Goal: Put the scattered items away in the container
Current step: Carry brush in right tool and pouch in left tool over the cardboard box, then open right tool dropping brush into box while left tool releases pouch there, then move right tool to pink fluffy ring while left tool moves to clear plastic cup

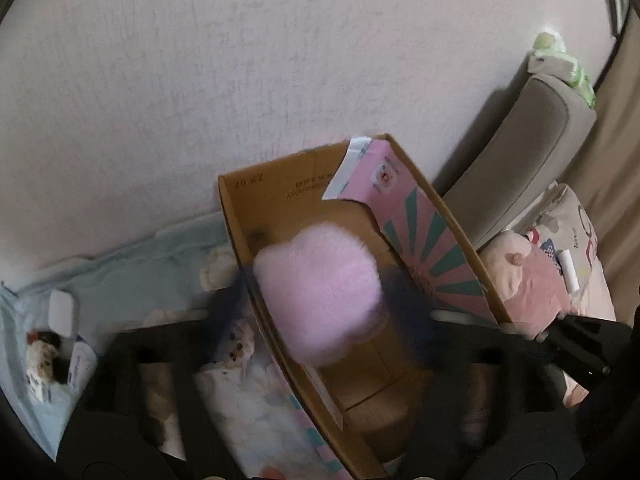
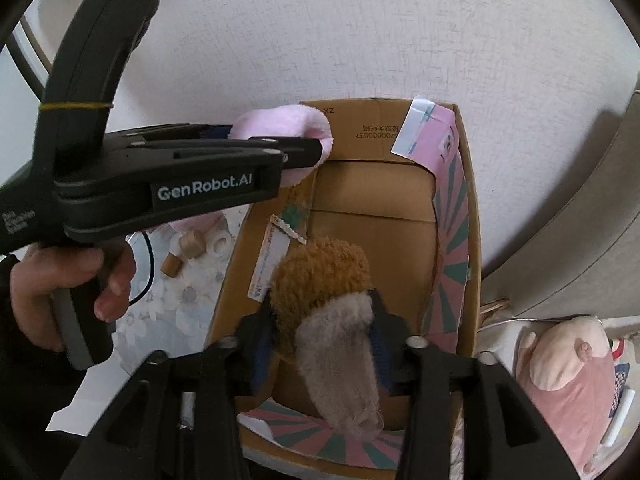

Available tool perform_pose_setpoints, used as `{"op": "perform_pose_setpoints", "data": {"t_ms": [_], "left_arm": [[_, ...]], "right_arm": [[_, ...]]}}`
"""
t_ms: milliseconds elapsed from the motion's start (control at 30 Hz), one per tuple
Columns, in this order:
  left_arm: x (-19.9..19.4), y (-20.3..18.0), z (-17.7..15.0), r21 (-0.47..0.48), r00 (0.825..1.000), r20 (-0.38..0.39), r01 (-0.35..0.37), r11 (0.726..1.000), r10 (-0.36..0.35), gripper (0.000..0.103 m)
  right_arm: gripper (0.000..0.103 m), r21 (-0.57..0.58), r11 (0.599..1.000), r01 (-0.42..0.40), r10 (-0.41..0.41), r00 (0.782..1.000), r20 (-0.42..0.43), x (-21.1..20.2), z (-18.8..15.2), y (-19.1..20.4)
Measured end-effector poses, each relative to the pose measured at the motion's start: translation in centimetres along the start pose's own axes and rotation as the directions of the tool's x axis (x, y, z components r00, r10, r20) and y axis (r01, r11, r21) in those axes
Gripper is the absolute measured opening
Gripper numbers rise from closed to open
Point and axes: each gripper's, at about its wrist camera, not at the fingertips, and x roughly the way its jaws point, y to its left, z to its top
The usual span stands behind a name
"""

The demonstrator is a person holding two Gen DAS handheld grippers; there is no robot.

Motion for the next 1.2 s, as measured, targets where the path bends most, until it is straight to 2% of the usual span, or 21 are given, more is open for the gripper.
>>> {"op": "perform_pose_setpoints", "data": {"t_ms": [67, 100, 200, 367, 500, 600, 667, 733, 833, 1000, 1200], "left_arm": [[-0.3, 0.0, -0.1, -0.003, 1.000, 0.018, 0.006, 1.000, -0.006, 0.103], [-0.4, -0.1, -0.1, -0.001, 1.000, 0.020, 0.004, 1.000, -0.004, 0.103], [-0.7, -0.2, 0.0, 0.005, 1.000, 0.026, -0.010, 1.000, 0.010, 0.103], [-1.4, 0.6, -0.5, -0.023, 0.999, 0.036, 0.020, 1.000, -0.019, 0.103], [-2.8, 1.4, -1.1, -0.031, 0.998, 0.065, 0.018, 0.999, -0.016, 0.103], [-4.4, 2.0, -1.4, -0.014, 0.996, 0.085, -0.005, 1.000, 0.006, 0.103], [-6.0, 2.8, -1.8, -0.010, 0.994, 0.105, -0.014, 1.000, 0.015, 0.103], [-7.5, 4.0, -2.1, -0.016, 0.993, 0.118, -0.020, 1.000, 0.022, 0.103], [-9.8, 6.0, -2.5, -0.022, 0.991, 0.128, -0.028, 0.999, 0.031, 0.103], [-14.7, 10.0, -3.1, -0.033, 0.979, 0.189, -0.068, 0.997, 0.074, 0.103], [-20.2, 17.1, -5.4, -0.105, 0.954, 0.244, -0.155, 0.982, 0.177, 0.103]], "right_arm": [[0.086, 0.009, 1.000, -0.028, 0.028, 1.000, 0.006, 0.0, -0.1, -0.3], [0.087, 0.015, 0.999, -0.041, 0.041, 0.999, 0.020, -0.1, -0.1, -0.6], [0.087, -0.001, 1.000, -0.027, 0.027, 0.999, 0.046, -0.5, -0.2, -0.9], [0.087, -0.054, 0.998, 0.034, -0.031, 0.997, 0.064, -1.0, -0.5, -0.6], [0.087, -0.031, 0.999, 0.034, -0.032, 0.997, 0.069, -1.5, -0.6, -0.5], [0.087, -0.003, 0.997, 0.075, -0.075, 0.996, 0.048, -1.8, -0.4, 0.0], [0.087, -0.024, 0.988, 0.152, -0.149, 0.983, 0.107, -3.3, -0.3, 1.2], [0.087, -0.060, 0.979, 0.194, -0.182, 0.970, 0.162, -4.6, -0.1, 2.6], [0.087, -0.057, 0.970, 0.238, -0.226, 0.961, 0.161, -5.0, 0.7, 3.7], [0.087, -0.038, 0.984, 0.172, -0.160, 0.964, 0.213, -6.9, 2.2, 5.7], [0.088, -0.178, 0.971, 0.157, -0.104, 0.955, 0.278, -7.4, 4.8, 11.1]]}}
